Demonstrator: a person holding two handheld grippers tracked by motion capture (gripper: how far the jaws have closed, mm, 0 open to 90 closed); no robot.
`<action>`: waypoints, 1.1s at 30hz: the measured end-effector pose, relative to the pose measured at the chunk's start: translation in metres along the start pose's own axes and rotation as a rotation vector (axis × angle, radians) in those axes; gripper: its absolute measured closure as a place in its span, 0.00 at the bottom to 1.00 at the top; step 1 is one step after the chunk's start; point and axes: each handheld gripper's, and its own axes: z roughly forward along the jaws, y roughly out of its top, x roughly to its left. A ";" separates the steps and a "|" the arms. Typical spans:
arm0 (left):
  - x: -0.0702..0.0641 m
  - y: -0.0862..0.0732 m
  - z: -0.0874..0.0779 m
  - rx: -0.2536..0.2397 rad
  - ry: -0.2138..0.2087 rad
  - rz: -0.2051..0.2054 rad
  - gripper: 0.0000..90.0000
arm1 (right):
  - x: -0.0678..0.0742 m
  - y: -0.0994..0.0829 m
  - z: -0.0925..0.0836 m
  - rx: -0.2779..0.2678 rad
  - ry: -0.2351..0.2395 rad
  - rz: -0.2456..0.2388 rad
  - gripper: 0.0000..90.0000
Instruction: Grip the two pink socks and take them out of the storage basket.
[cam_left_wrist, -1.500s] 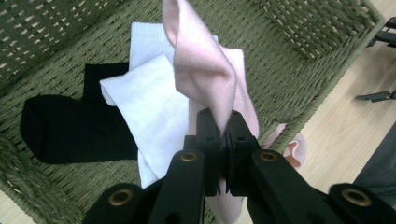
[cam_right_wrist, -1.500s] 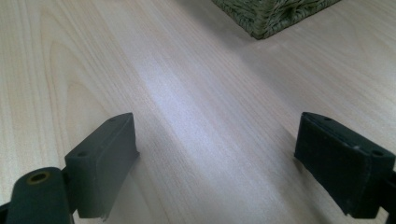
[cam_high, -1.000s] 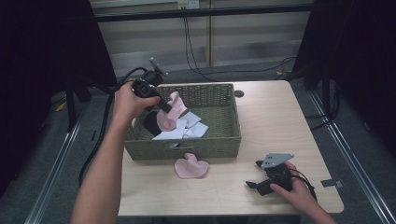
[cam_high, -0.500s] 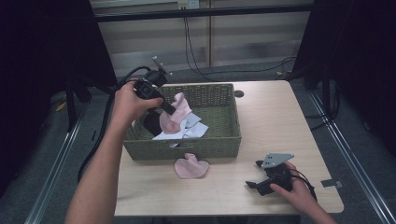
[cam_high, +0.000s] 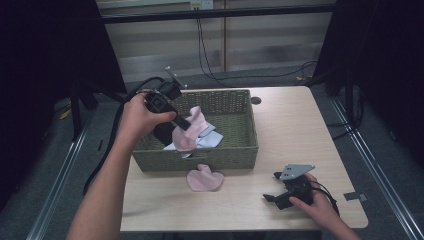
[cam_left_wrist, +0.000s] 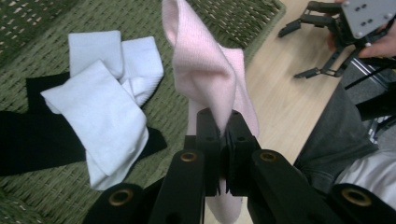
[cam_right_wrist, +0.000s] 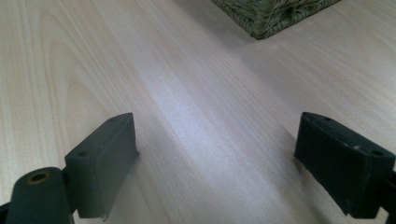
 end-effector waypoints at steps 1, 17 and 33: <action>-0.001 -0.001 0.000 0.004 -0.002 0.001 0.96 | 0.000 0.000 0.000 0.000 0.000 0.000 0.13; -0.023 -0.011 0.023 0.020 -0.045 0.067 0.96 | 0.000 0.000 0.000 0.002 0.000 -0.003 0.13; -0.029 -0.036 0.051 0.013 -0.018 0.096 0.57 | 0.000 0.000 0.000 0.002 0.000 -0.003 0.13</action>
